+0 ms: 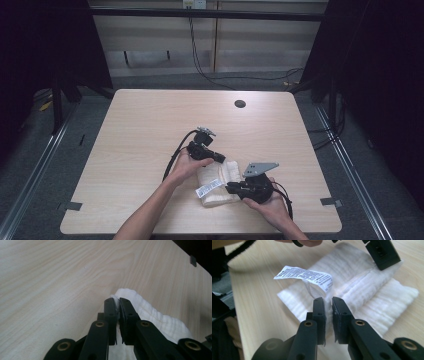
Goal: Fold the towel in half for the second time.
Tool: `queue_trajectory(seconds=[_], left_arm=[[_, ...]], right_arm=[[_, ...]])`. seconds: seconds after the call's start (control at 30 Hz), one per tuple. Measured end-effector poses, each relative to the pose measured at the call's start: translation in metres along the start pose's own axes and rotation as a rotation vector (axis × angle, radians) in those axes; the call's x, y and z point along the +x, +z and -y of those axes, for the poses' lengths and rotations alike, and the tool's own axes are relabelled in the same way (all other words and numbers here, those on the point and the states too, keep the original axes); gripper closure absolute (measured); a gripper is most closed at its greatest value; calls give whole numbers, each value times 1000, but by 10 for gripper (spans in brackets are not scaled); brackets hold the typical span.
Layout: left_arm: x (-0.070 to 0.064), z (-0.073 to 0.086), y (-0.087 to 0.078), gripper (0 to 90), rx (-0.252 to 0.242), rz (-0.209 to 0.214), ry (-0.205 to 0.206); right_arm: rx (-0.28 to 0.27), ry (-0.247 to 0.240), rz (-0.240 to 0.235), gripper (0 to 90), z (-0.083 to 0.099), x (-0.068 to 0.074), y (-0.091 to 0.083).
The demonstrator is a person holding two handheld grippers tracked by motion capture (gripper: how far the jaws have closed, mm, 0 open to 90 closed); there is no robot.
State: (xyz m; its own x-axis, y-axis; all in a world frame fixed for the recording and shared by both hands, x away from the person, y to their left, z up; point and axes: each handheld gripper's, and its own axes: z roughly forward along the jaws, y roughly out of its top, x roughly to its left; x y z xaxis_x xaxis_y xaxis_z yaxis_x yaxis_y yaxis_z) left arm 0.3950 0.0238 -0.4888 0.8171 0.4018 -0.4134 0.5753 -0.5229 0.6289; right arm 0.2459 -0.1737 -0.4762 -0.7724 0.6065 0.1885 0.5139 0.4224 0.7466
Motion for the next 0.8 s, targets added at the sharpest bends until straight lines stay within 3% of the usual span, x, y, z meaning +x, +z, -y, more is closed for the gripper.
queue_trajectory(seconds=[0.13,0.23,0.4,0.6,0.8], left_arm=[[0,1,4,789,-8,40,-5],[-1,1,2,737,-11,46,11],[-5,0,-6,591,-47,33,10],[-4,2,-19,535,-67,12,4],[-5,8,-33,536,-65,-18,31]], right_arm=[[19,14,3,781,6,-2,0],[33,22,14,744,10,-3,1],[40,41,35,633,14,-5,-4],[34,72,51,516,19,-8,-13],[7,89,89,436,17,-13,-19]])
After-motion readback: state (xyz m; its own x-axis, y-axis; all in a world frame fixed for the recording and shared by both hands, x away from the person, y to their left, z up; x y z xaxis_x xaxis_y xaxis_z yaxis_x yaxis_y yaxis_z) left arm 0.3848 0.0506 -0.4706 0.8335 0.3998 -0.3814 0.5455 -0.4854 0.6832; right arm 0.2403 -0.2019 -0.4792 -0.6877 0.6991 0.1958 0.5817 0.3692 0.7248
